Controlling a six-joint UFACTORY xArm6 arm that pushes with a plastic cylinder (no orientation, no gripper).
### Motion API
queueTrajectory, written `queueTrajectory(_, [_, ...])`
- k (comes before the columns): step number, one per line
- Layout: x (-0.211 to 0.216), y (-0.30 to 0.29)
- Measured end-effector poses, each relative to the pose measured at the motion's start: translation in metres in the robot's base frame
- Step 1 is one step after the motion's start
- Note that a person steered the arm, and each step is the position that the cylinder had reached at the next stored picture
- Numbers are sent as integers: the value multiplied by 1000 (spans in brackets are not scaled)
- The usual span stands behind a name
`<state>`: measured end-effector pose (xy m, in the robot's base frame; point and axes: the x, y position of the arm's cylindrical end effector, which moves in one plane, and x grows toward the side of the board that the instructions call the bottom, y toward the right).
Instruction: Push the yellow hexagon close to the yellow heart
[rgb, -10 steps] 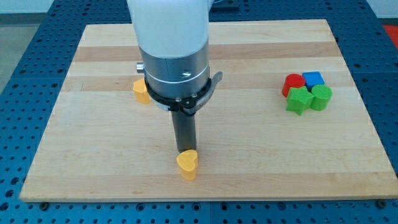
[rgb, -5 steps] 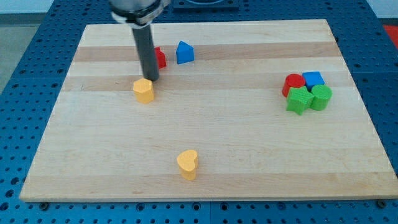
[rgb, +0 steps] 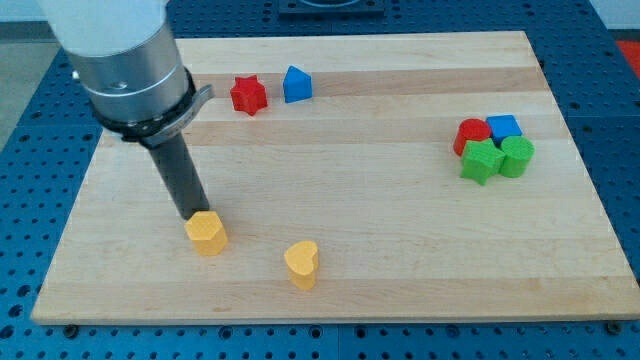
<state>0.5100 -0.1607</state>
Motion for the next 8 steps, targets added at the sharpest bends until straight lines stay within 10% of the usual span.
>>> queueTrajectory(5, [53, -45])
queueTrajectory(8, [57, 39])
